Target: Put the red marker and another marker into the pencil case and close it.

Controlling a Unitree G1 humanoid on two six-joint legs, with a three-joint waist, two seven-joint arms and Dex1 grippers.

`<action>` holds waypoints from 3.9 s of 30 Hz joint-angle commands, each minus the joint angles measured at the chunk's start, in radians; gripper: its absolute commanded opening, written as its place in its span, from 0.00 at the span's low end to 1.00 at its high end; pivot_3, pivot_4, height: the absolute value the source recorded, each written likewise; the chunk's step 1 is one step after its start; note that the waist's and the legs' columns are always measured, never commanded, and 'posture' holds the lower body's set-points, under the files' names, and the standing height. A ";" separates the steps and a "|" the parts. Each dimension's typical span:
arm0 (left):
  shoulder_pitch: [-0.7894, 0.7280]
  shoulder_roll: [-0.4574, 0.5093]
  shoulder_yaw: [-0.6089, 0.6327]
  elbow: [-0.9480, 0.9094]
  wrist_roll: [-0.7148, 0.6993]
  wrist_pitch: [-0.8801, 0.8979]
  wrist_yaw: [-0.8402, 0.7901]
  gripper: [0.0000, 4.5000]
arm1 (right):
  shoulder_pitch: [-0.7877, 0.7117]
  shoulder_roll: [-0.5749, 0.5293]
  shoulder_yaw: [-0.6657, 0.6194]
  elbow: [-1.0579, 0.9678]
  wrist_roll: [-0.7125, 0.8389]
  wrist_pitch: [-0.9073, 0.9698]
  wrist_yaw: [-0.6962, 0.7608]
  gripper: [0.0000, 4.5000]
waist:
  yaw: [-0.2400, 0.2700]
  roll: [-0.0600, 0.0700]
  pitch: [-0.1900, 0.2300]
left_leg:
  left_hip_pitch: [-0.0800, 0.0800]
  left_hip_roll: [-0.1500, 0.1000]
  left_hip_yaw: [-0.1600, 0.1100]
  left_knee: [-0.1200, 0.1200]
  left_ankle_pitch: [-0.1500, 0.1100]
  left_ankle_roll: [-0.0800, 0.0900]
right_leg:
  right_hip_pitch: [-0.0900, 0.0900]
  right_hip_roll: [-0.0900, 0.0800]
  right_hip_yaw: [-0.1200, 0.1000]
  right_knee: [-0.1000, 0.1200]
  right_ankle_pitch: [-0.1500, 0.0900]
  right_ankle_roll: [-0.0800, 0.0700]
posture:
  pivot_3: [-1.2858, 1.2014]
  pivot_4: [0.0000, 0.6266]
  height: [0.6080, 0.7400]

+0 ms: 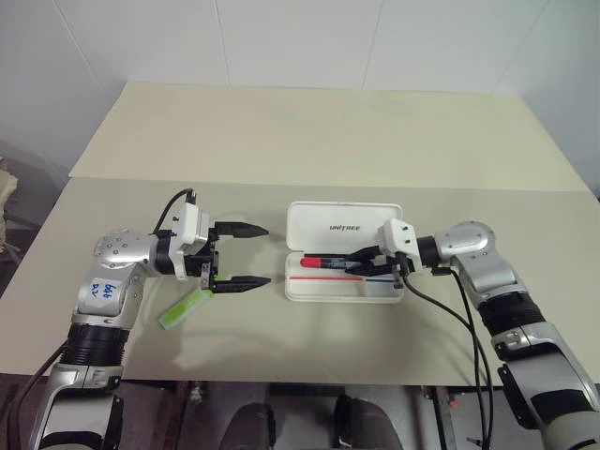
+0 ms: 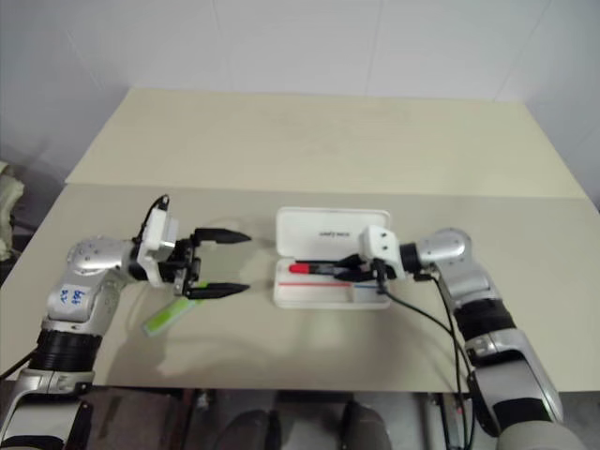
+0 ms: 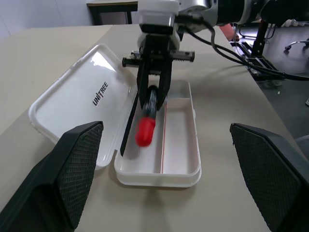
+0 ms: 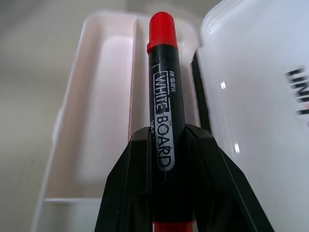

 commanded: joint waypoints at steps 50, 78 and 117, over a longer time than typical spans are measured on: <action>0.473 0.128 0.302 -0.223 -0.023 0.027 0.225 1.00 | 0.276 -0.053 -0.289 -0.671 0.465 0.578 -0.185 0.99 | -0.014 0.001 0.001 | 0.001 0.001 -0.002 -0.003 -0.002 -0.002 | -0.001 0.000 0.001 0.001 0.000 0.000 | 0.52 0.24 1.00; 0.679 0.089 0.366 -0.134 0.018 -0.060 0.340 1.00 | 0.289 -0.151 -0.277 -0.746 0.459 0.443 0.029 0.99 | -0.014 0.001 0.001 | 0.001 0.002 0.000 -0.003 -0.005 -0.001 | -0.003 0.000 0.000 0.000 0.000 -0.001 | 0.52 0.24 1.00; 0.234 0.100 0.127 -0.137 -0.004 0.055 0.238 0.25 | 0.374 -0.206 -0.324 -0.787 0.436 0.415 -0.056 1.00 | 0.008 0.002 0.000 | 0.002 0.001 0.001 -0.002 -0.005 -0.001 | -0.002 0.000 -0.001 0.001 0.000 -0.001 | 0.52 0.24 1.00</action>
